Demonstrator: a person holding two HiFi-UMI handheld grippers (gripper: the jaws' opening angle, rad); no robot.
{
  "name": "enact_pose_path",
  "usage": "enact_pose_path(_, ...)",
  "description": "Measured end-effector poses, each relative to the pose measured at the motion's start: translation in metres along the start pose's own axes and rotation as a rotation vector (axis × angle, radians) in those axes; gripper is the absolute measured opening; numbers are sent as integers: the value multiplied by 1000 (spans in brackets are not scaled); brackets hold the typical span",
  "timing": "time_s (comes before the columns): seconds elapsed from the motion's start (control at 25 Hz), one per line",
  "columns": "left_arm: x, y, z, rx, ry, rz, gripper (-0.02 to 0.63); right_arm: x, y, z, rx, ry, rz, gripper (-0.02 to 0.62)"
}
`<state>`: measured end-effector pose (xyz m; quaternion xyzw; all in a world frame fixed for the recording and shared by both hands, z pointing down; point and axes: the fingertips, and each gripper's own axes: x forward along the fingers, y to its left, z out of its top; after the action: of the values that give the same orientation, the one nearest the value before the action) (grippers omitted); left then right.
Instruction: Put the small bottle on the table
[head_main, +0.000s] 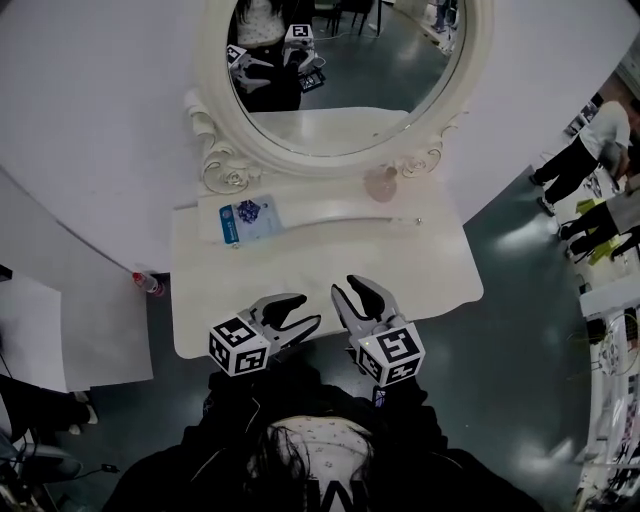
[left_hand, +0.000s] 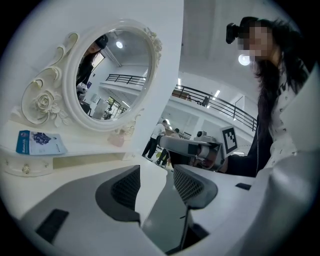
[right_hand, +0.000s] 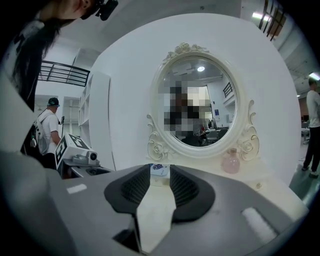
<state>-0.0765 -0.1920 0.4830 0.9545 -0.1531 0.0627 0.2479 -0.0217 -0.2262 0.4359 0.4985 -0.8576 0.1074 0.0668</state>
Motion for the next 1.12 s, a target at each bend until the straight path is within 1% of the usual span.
enact_pose_path(0.04,1,-4,-2,-1,0,2,209,-5,1,0,-2,-5,2,126)
enact_pose_path(0.16,6,-22,-9,-1,5,5,209,-27,1,-4,-3,-9,7,121)
enact_pose_path(0.32,18,-55,-20,8,8,28,209,-70,-2,-7,15,-28,9,74)
enact_pose_path(0.52,32,-106,-38,0,-30,65,209,-134,-1,-23,10,-49,22,14)
enact_pose_path(0.72,42,-171,-69,-16,-52,88,208,-199,6,-45,13,-53,56,9)
enact_pose_path(0.92,45,-222,-102,-60,-42,107,209,-244,15,-58,10,-52,87,9)
enact_pose_path(1.12,32,-248,-102,-37,-72,136,198,-267,35,-58,18,-80,126,9)
